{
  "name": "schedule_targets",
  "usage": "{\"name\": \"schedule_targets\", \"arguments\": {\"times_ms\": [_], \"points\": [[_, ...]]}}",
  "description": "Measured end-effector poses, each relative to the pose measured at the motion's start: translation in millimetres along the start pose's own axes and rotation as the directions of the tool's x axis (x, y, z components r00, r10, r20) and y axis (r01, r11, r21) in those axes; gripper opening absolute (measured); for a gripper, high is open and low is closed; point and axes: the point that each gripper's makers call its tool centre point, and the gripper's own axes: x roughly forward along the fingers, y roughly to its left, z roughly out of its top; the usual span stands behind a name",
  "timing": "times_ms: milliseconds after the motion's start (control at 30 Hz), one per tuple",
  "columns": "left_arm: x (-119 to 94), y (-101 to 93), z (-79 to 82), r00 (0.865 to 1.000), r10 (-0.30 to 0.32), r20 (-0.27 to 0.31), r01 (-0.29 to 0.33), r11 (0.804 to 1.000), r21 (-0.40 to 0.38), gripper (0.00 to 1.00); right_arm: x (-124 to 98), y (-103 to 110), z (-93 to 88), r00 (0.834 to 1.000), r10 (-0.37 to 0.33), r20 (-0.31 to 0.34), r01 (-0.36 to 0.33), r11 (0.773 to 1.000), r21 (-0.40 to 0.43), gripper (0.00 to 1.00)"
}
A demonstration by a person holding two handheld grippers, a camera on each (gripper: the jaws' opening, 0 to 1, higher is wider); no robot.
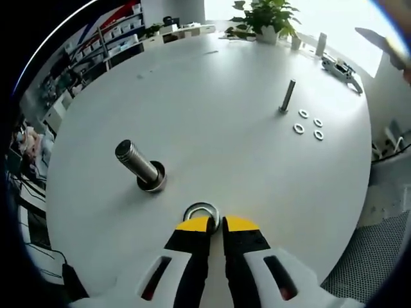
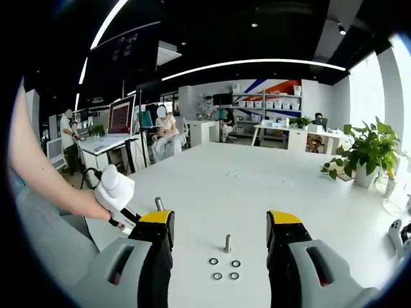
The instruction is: Place the washer onto the threaded stud by aligning its center hole with the stud, sliding it down to the base, and recovering from edge contact or off-axis alignment until the washer reaches the visible bottom stop.
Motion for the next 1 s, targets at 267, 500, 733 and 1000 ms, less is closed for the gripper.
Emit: {"name": "schedule_targets", "arguments": {"times_ms": [267,500,733,1000], "points": [[0.5,0.7,0.0,1.0,0.0,0.006,0.0,1.0,0.01,0.03,0.1,0.4,-0.8,1.0,0.001,-0.003,-0.001,1.0,-0.003,0.6],[1.8,1.4,1.2,1.0,-0.005,0.002,0.005,1.0,-0.027,0.03,0.3,-0.3,-0.8,1.0,0.0,-0.003,0.0,1.0,-0.002,0.6],[1.9,-0.1,1.0,1.0,0.004,0.005,-0.004,1.0,-0.014,0.02,-0.5,-1.2,-0.2,1.0,-0.005,-0.003,0.005,1.0,-0.003,0.6],[-2.0,3.9,0.5,1.0,0.026,0.01,-0.026,1.0,0.008,0.02,-0.5,-1.4,-0.3,1.0,-0.006,-0.003,0.006,1.0,-0.006,0.6]]}}
